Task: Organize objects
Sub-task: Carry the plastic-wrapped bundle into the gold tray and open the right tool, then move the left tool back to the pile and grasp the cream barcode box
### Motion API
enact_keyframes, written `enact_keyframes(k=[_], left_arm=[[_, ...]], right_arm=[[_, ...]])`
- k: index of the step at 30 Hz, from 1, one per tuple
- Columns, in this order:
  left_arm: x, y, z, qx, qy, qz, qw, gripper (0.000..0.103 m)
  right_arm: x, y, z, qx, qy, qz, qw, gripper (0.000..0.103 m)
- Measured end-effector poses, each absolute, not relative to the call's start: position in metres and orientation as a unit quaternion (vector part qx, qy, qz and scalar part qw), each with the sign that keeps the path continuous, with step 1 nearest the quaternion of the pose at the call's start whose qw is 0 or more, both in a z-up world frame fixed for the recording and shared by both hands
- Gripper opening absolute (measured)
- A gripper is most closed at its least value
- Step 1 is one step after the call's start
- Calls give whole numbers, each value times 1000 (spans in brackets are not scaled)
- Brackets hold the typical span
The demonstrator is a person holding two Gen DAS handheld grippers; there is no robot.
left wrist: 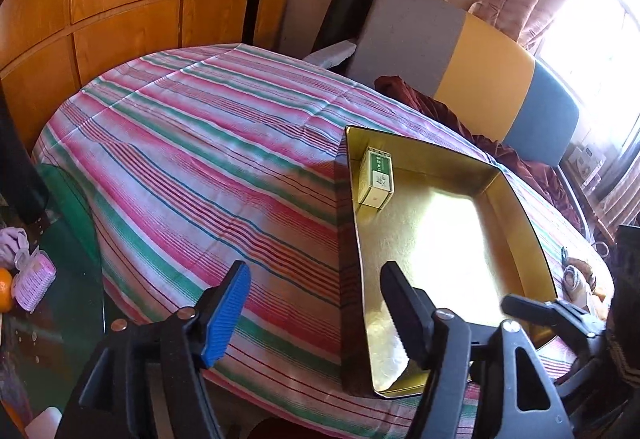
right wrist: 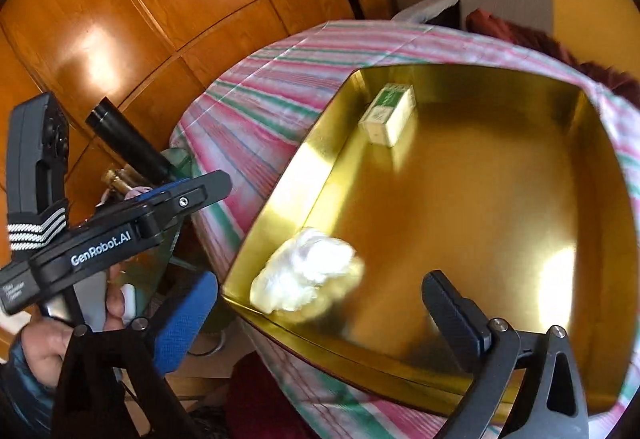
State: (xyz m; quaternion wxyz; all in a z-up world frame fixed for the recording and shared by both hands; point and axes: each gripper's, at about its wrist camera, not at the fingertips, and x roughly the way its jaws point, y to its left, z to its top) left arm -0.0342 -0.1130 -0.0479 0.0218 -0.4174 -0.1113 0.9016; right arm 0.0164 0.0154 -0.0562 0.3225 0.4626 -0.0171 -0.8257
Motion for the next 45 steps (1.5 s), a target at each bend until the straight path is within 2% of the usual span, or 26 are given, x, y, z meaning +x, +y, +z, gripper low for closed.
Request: enact_keyframes(k=[2, 8, 14, 23, 29, 31, 33, 38, 45], left_arm=[[-33, -111, -47, -415, -108, 903, 28, 75], [-31, -95, -43, -412, -105, 903, 59, 76], [-34, -60, -36, -427, -109, 887, 139, 76], [-28, 52, -16, -441, -38, 853, 277, 76], [-12, 158, -14, -467, 6, 802, 372, 76], [-10, 188, -18, -483, 13, 783, 393, 76], [-7, 221, -27, -505, 11, 759, 411, 76], [-9, 282, -49, -553, -10, 716, 426, 76], [-31, 326, -78, -614, -84, 685, 383, 78]], right_arm=[[22, 27, -49, 451, -16, -838, 305, 103], [30, 90, -32, 421, -38, -879, 221, 103], [36, 183, -28, 421, -66, -898, 112, 103], [65, 363, -8, 402, -113, -905, -85, 103], [104, 469, -25, 369, -234, -873, -218, 103], [112, 491, -34, 365, -298, -851, -231, 103], [118, 502, -35, 351, -328, -843, -241, 103], [121, 510, -37, 348, -353, -838, -227, 103], [117, 504, -39, 345, -366, -842, -197, 103]])
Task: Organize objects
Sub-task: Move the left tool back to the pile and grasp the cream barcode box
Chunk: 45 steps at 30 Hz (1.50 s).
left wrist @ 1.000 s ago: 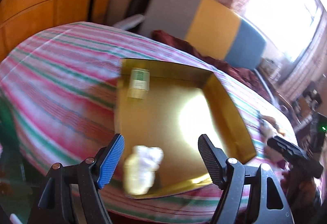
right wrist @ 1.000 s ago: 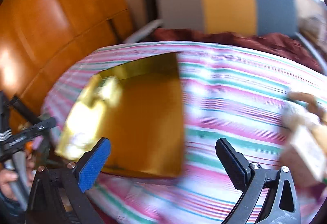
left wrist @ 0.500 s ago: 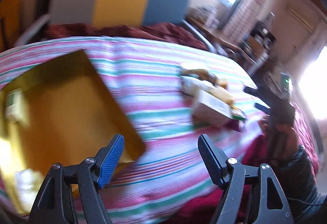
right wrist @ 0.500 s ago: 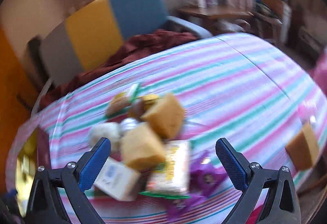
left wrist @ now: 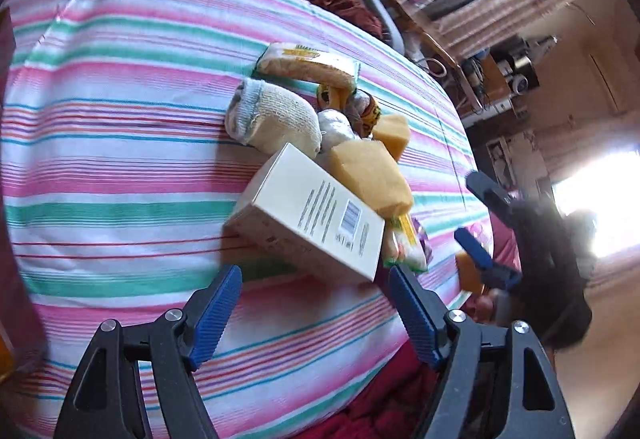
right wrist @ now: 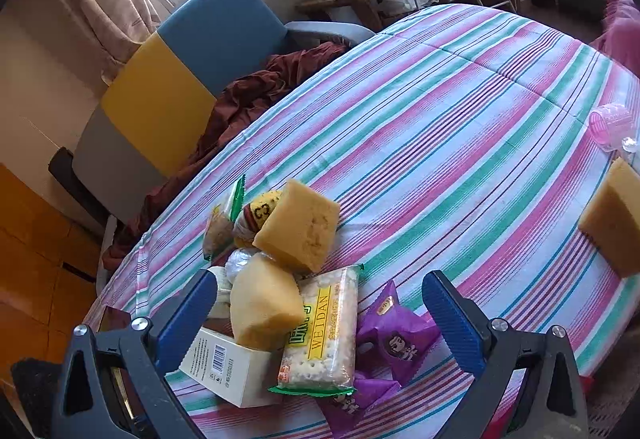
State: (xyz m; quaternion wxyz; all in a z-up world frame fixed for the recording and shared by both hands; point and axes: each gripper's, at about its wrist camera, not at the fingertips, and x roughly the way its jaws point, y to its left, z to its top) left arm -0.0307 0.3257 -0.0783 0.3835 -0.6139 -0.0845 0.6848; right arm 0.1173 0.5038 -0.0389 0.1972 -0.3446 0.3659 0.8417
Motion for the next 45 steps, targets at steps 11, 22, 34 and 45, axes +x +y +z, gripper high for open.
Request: enact_keyframes(k=[11, 22, 34, 45], left_arm=[[-66, 369, -96, -607, -76, 723, 321, 83], [-53, 404, -110, -599, 4, 730, 329, 84], [-43, 359, -95, -575, 104, 711, 392, 80], [-29, 353, -101, -576, 111, 720, 371, 84]], right_arm=[[115, 506, -44, -345, 388, 837, 170, 103], [118, 516, -49, -344, 404, 828, 182, 103], [111, 512, -53, -364, 387, 827, 186, 103], [101, 497, -51, -382, 345, 840, 171, 103]])
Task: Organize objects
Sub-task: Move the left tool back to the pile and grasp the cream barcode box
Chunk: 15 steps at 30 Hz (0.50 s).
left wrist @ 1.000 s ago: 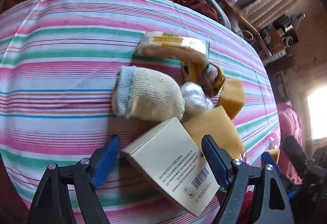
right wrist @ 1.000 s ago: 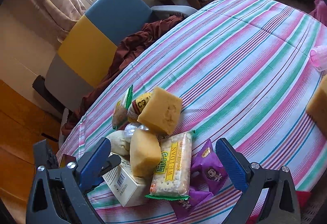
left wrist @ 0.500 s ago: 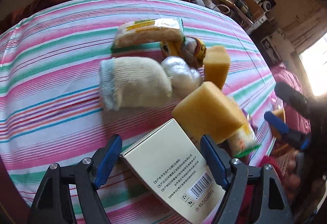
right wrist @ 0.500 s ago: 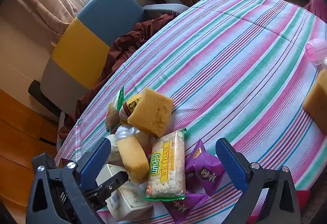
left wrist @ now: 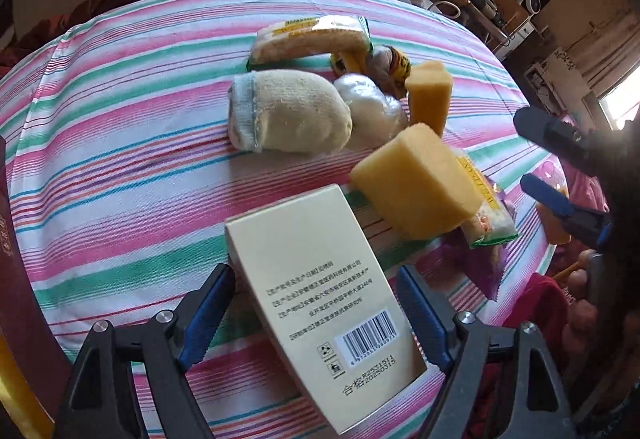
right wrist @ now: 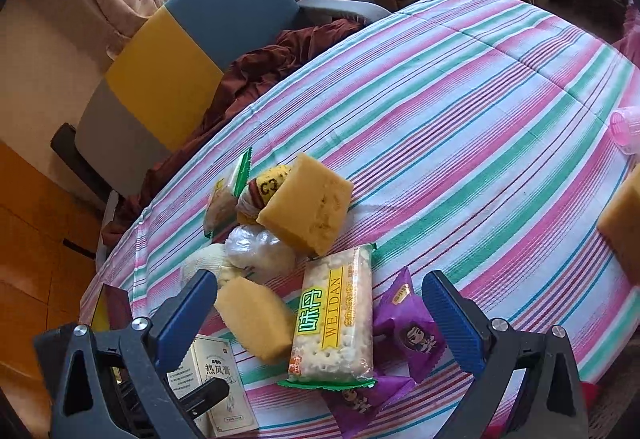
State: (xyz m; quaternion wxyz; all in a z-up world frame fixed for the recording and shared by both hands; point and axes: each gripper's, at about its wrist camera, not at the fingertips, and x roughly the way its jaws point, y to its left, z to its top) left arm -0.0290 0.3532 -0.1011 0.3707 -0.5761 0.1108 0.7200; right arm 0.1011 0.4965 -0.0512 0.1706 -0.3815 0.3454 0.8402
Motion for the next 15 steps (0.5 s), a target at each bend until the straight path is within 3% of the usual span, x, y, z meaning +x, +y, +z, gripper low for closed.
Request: enact_keyframes(k=[3, 6, 9, 15], left_arm=[[-29, 344, -103, -570, 103, 725, 373, 81], [-31, 326, -102, -558, 93, 734, 375, 62], [-31, 309, -102, -544, 94, 743, 378, 51], [-13, 297, -105, -499, 101, 762, 400, 50]], right_arm=[[99, 493, -50, -383, 338, 844, 163, 103], [97, 489, -48, -378, 334, 851, 148, 103], [93, 479, -42, -375, 315, 862, 126, 103], [74, 434, -35, -399, 215, 888, 82, 99]])
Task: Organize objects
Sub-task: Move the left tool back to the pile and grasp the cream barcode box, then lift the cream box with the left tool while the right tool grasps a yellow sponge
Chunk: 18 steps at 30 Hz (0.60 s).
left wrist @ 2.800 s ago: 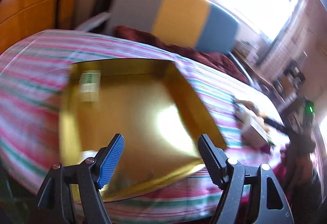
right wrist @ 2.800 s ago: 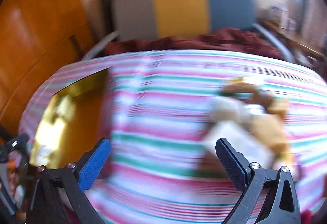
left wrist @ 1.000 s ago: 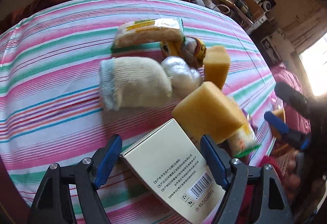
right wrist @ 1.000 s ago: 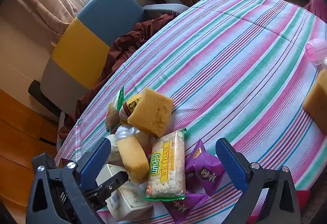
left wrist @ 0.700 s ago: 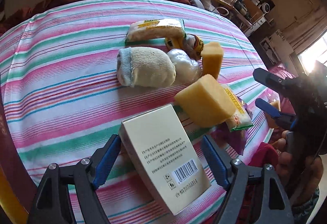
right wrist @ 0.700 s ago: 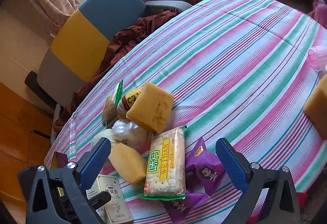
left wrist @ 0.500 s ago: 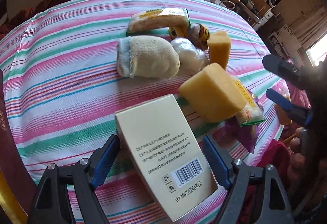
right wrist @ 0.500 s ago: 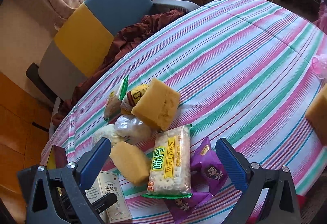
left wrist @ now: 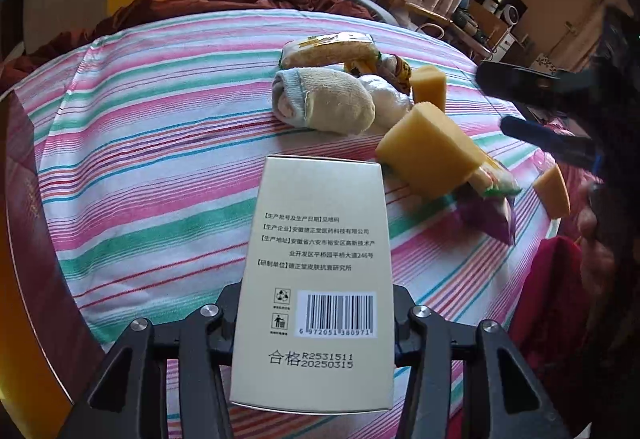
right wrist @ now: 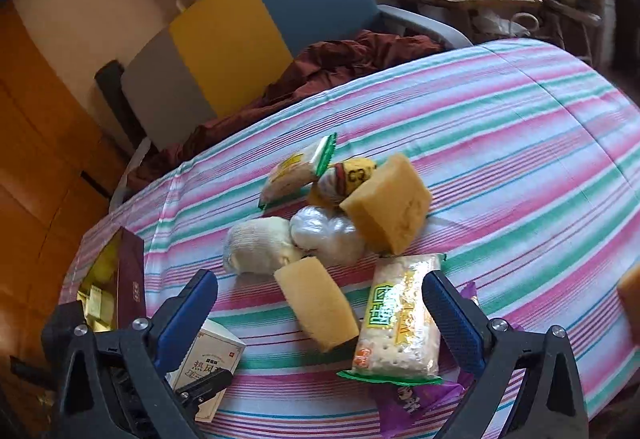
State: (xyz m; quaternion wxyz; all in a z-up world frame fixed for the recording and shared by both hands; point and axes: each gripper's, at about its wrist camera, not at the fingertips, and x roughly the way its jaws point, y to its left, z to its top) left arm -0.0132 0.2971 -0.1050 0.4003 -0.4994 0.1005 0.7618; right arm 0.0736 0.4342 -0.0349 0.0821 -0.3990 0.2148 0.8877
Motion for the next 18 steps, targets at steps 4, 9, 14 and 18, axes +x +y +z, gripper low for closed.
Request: enact_keyframes(k=[4, 9, 14, 18], left_arm=[[-7, 299, -108, -486, 100, 770, 401, 50], [-6, 297, -111, -484, 88, 771, 405, 50], [-4, 291, -112, -483, 79, 771, 408, 51], [-5, 290, -113, -484, 72, 770, 410, 51]], right_arm=[[60, 419, -50, -440, 163, 879, 84, 89], [49, 419, -61, -464, 143, 869, 92, 82], [34, 414, -72, -490, 124, 858, 87, 81], [28, 408, -86, -521, 90, 844, 92, 39]])
